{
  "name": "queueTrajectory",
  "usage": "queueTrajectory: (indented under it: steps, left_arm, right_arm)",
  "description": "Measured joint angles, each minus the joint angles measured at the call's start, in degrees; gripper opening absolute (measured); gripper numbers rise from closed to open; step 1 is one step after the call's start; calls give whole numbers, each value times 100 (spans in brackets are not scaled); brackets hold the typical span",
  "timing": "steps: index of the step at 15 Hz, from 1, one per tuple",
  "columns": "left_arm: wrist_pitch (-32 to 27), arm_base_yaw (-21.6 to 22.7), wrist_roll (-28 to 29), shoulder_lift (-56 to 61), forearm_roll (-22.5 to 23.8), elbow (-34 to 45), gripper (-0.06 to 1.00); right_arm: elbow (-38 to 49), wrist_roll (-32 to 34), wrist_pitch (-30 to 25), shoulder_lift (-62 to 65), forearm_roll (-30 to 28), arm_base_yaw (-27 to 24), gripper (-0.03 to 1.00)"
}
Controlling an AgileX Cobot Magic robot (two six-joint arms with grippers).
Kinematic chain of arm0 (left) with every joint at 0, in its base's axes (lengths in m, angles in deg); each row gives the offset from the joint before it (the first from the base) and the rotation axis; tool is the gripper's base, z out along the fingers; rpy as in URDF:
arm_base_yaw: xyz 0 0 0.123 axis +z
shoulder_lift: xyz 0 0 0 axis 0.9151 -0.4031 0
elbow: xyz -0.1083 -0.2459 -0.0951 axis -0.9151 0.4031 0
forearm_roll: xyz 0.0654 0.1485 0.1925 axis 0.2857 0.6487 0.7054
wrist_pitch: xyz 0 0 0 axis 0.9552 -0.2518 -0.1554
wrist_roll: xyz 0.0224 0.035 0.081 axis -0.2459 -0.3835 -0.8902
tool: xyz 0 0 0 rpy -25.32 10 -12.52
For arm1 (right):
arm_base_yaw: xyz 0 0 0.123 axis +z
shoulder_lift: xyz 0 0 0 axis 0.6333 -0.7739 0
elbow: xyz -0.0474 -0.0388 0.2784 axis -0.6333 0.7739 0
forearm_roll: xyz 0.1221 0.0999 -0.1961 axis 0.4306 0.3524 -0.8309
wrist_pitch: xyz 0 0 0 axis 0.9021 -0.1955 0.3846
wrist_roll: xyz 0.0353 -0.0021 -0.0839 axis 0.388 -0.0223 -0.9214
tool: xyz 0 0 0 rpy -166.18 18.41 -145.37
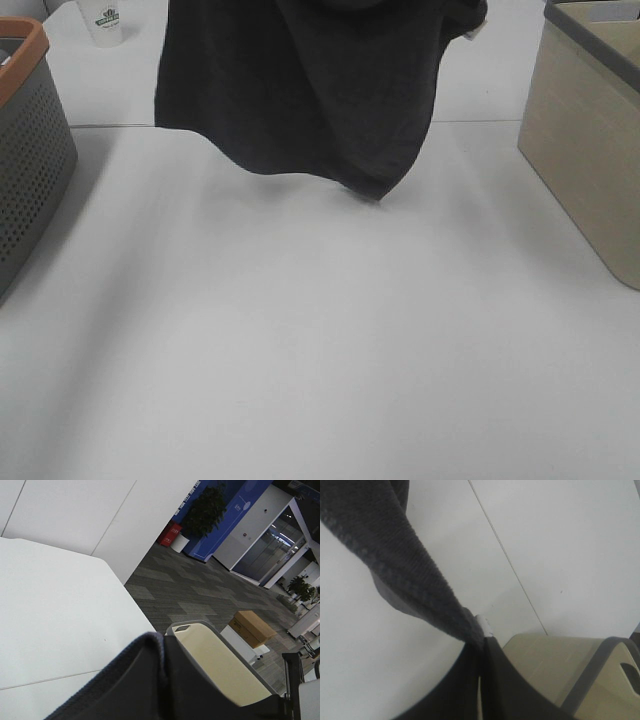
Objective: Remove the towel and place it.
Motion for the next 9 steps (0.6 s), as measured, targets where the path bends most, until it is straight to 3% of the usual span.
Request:
queueTrajectory:
  steps: [4, 9]
  left_arm:
    - [-115, 0, -120, -286, -350, -6, 0]
    - [-143, 0, -917, -676, -1066, -6, 0]
  right_arm:
    - [-6, -1180, 195, -6, 109, -109, 2]
    - [-17, -1066, 1129, -367, -23, -155, 2]
